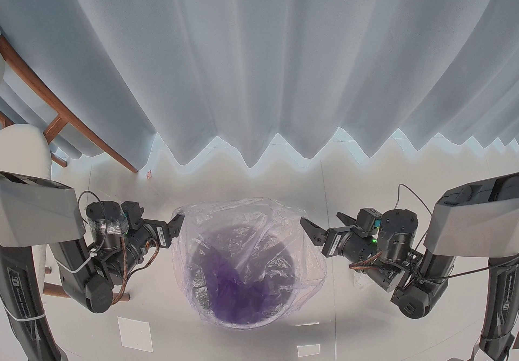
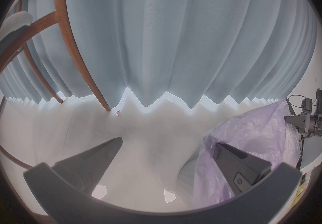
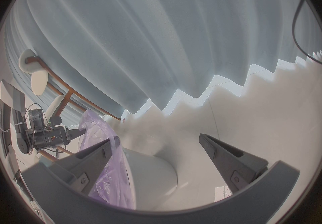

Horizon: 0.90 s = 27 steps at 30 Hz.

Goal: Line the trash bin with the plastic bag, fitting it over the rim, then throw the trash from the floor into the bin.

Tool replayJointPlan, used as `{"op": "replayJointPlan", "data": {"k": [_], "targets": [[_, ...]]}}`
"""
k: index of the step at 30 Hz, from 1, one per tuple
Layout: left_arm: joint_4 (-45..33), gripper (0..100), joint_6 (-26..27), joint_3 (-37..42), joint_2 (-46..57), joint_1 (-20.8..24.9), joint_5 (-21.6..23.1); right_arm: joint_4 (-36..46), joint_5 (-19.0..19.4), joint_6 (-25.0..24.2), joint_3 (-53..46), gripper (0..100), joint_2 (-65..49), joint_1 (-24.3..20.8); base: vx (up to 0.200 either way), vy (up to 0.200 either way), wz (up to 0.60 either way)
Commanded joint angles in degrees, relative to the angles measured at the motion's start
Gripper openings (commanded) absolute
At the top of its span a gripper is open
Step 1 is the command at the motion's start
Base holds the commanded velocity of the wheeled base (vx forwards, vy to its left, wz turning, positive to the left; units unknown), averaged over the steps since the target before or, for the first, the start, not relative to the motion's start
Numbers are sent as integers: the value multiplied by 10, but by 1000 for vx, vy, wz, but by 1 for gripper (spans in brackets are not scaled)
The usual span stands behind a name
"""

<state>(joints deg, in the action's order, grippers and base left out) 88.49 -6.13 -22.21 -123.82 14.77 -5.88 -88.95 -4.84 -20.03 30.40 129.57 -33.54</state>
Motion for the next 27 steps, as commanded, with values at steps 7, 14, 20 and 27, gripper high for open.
{"op": "replayJointPlan", "data": {"k": [7, 14, 20, 27], "targets": [[0, 100, -39, -30, -28, -9, 1, -10, 0, -30, 16, 100, 19, 15, 0, 0, 0], [0, 100, -85, -39, -35, -14, 16, -10, 1, -60, 26, 100, 33, 30, 0, 0, 0], [-1, 100, -106, -51, -40, -26, 25, -10, 1, -71, 39, 100, 53, 39, 0, 0, 0], [-1, 100, -107, -68, -72, -36, 25, -10, 1, -73, 46, 100, 72, 48, 0, 0, 0]]}}
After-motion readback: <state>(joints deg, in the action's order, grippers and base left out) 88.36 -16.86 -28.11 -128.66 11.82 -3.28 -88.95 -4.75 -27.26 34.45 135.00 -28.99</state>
